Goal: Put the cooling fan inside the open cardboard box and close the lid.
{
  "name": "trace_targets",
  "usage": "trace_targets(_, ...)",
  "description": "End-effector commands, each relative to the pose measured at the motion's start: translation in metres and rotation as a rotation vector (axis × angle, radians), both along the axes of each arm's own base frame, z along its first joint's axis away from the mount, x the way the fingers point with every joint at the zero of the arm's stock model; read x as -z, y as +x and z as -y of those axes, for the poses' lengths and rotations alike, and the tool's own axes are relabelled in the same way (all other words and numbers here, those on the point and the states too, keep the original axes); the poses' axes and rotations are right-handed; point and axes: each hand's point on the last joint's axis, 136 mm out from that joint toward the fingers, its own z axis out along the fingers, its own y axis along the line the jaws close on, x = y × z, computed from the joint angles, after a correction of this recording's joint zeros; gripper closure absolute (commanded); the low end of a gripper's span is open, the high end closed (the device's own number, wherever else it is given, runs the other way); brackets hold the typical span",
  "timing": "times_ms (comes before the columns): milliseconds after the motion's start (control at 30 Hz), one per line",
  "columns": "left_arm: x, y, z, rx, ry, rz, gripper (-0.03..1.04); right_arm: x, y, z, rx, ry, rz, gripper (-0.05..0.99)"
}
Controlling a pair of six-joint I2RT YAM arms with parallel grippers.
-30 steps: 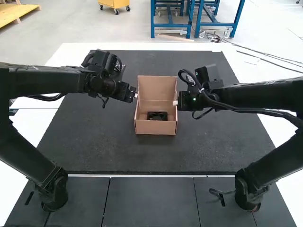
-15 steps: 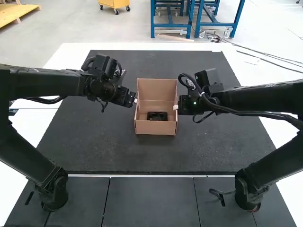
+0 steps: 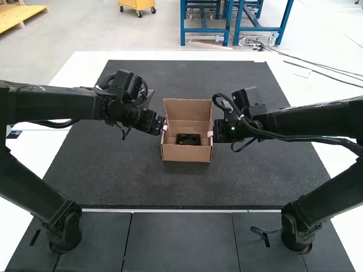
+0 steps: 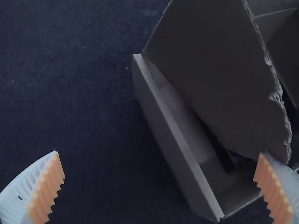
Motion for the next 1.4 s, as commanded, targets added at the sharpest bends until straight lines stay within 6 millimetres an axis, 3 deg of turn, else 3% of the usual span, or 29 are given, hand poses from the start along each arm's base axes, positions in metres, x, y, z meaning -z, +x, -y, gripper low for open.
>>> trace_targets(0,-0.012,-0.005,0.004,0.019,-0.024,0.020,0.05,-0.004,-0.010,-0.007,-0.047,0.004,0.011,0.95)
trace_targets(333,-0.018,-0.015,-0.002,0.020,-0.016,0.011,0.05,0.000,-0.010,-0.002,-0.047,-0.037,0.016,0.93)
trace_targets(533,-0.021,-0.021,-0.007,0.013,-0.012,0.003,0.05,-0.004,-0.009,0.000,-0.039,-0.060,-0.011,0.63)
trace_targets(900,-0.030,-0.028,-0.016,-0.001,-0.009,0.002,0.05,-0.033,0.004,-0.001,-0.017,-0.078,-0.003,0.36)
trace_targets(1233,-0.060,-0.035,-0.022,-0.004,0.001,0.020,0.05,-0.033,-0.006,0.006,-0.058,-0.145,-0.043,0.04)
trace_targets(1367,-0.064,-0.039,-0.031,-0.019,0.036,0.030,0.05,-0.040,-0.011,0.010,-0.093,-0.181,-0.020,0.02)
